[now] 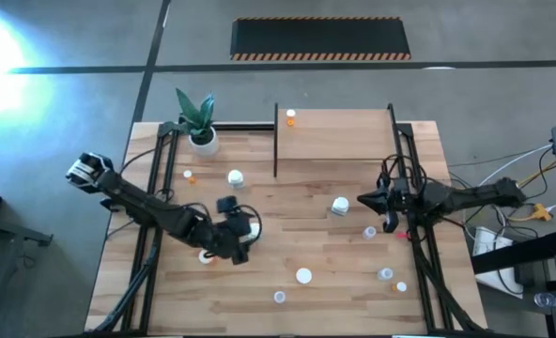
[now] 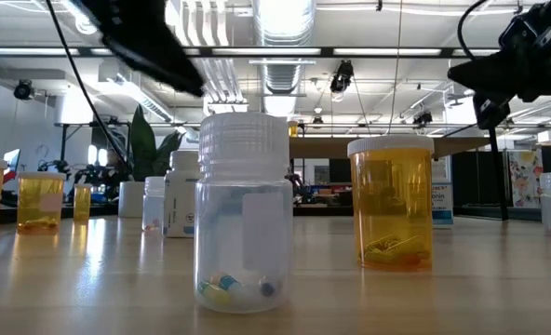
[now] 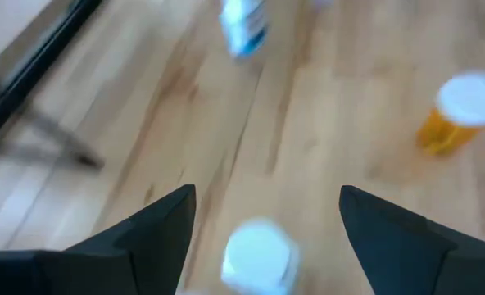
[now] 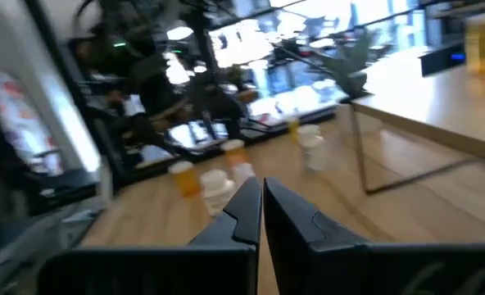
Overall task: Pick and place medicine bottles onto shelf by color
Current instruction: Put the small orange pill bottle on the shelf aligned with the other small orange pill bottle
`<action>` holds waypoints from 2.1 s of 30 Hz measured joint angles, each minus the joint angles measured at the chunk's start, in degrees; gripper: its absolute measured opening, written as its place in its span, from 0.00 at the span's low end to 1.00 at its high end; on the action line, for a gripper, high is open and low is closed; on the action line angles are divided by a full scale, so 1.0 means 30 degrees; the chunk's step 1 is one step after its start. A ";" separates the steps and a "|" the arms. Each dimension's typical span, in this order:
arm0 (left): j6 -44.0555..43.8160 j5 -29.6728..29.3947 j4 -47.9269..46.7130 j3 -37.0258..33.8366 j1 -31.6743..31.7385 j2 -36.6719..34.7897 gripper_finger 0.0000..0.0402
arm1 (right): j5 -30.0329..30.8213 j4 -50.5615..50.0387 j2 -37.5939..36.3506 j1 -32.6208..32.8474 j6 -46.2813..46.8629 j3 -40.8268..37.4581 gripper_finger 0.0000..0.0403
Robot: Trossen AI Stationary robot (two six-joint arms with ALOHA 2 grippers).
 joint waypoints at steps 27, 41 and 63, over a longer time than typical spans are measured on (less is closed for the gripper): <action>-2.1532 -0.1601 -1.7724 0.0160 0.1883 -0.2345 0.71 | 0.7738 0.5418 0.8613 0.6424 0.3339 0.0000 0.02; -1.6186 -0.0017 -1.1363 -0.5625 1.2164 -0.6589 0.70 | 0.7716 0.5506 1.0526 0.6417 0.4343 -0.0007 0.02; -1.5398 -0.0497 -0.9416 -0.7024 1.5247 -0.2713 0.49 | 0.7724 0.5884 1.0781 0.6417 0.4591 -0.0007 0.02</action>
